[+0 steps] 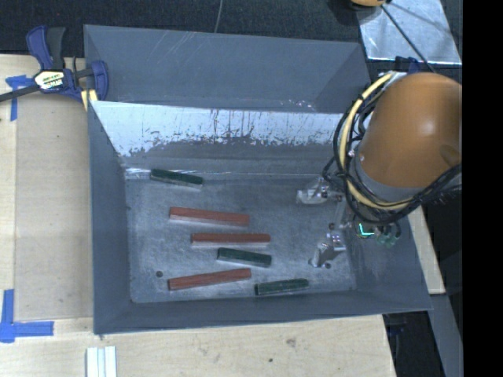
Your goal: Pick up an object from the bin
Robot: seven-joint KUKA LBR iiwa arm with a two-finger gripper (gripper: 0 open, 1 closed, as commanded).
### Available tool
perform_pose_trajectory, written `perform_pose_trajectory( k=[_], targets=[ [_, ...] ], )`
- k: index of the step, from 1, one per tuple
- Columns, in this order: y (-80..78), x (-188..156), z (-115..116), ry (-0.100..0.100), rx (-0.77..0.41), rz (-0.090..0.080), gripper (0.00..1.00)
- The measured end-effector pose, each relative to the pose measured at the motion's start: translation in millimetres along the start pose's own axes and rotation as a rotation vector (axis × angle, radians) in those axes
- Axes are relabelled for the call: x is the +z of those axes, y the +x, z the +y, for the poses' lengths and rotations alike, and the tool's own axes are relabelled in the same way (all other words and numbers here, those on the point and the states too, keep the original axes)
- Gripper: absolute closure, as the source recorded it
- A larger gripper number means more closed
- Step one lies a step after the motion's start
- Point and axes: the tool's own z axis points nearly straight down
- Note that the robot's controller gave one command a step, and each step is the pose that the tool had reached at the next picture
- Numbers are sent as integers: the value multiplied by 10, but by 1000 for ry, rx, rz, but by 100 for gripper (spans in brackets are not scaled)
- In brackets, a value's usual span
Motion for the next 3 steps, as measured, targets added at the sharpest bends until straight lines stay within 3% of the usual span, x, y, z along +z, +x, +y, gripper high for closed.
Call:
perform_pose_trajectory(
  k=[1,3],
  targets=[
    [-14,-33,0,0,0,-8,0],
    [-251,1138,528,1,-198,-12,0]
  ],
)
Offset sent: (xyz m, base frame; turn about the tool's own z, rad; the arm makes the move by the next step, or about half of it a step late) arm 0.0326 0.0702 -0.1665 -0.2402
